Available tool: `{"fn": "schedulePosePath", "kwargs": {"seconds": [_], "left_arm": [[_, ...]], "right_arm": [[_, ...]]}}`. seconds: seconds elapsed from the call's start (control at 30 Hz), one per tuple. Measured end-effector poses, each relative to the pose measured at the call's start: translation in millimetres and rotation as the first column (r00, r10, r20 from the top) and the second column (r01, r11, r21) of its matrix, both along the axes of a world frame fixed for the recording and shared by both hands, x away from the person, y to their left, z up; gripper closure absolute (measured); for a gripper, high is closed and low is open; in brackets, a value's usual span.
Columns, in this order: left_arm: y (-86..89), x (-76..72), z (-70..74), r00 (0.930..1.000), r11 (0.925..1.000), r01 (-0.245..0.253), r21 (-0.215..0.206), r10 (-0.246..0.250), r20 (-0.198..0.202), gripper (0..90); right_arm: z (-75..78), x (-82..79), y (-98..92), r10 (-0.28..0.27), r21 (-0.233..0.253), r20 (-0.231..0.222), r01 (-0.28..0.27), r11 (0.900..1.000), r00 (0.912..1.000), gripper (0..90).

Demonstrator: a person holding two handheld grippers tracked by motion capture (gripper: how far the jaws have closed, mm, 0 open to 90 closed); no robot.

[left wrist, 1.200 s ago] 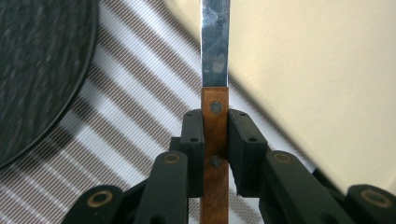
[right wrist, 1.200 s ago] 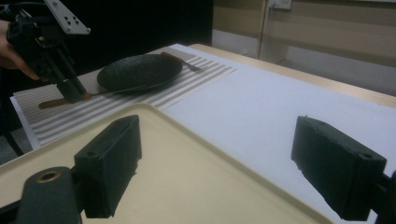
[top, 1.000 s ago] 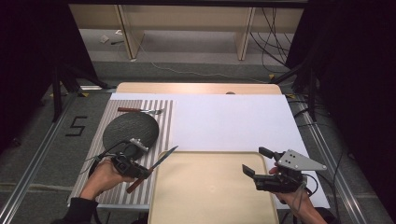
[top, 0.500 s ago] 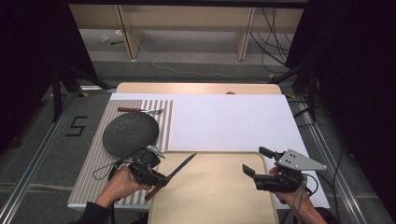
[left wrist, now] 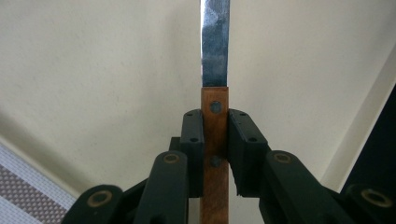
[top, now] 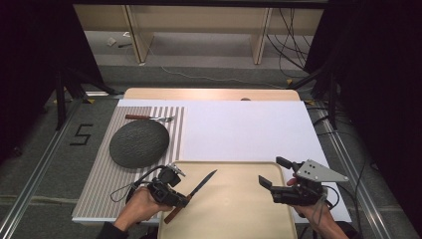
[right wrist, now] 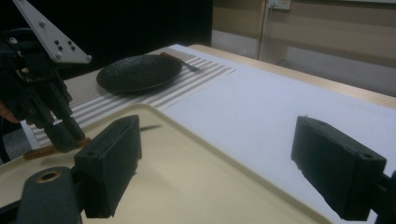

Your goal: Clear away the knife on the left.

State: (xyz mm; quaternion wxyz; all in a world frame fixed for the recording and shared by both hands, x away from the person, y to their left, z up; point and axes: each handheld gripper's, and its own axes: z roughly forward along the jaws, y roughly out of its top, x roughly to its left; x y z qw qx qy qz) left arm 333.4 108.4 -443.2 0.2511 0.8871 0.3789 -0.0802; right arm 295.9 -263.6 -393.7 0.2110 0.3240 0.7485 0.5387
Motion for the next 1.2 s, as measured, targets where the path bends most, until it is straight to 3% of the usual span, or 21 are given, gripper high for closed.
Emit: {"fn": "schedulePosePath", "kwargs": {"seconds": [0.33,0.53,0.73,0.97,1.0,1.03,1.1,1.17,1.2], "left_arm": [[-6.9,-7.8,-5.7,0.998,0.9987,-0.05,0.002,0.051,-0.038,76.8],[-10.6,-13.5,-8.2,0.9956,0.9965,-0.079,0.026,0.08,-0.049,76.8],[-13.7,-15.0,-15.3,0.9954,0.9961,-0.067,0.058,0.07,-0.065,76.6],[-14.5,-14.0,-19.8,0.9938,0.9963,-0.068,0.051,0.073,-0.084,74.6],[-14.3,-13.4,-19.6,0.9927,0.997,-0.068,0.037,0.071,-0.098,71.0],[-13.3,-12.6,-19.0,0.9913,0.9972,-0.072,0.019,0.074,-0.109,60.3],[-12.7,-12.0,-18.3,0.9908,0.997,-0.077,0.011,0.078,-0.11,55.7],[-11.8,-10.2,-14.0,0.992,0.9962,-0.083,-0.027,0.08,-0.098,43.4],[-11.8,-10.2,-14.0,0.992,0.9962,-0.083,-0.027,0.08,-0.098,41.1]], "right_arm": [[0.5,-0.5,0.1,0.001,0.002,0.001,-0.001,1.0,1.0,17.0],[0.4,-0.6,0.2,0.003,0.002,0.001,-0.003,1.0,1.0,17.0],[0.3,-0.7,0.5,0.004,0.001,0.003,-0.004,1.0,1.0,17.0],[0.0,-0.7,0.6,0.005,-0.003,0.001,-0.005,1.0,1.0,17.0],[0.1,-0.8,0.5,0.004,-0.002,0.0,-0.004,1.0,1.0,17.0],[0.4,-0.7,0.5,0.003,0.001,-0.001,-0.003,1.0,1.0,17.0],[0.1,-0.5,0.6,0.004,0.0,0.0,-0.004,1.0,1.0,17.0],[0.1,-0.5,0.5,0.004,0.0,0.0,-0.004,1.0,1.0,17.0],[0.1,-0.5,0.5,0.004,0.0,0.0,-0.004,1.0,1.0,17.0]]}}
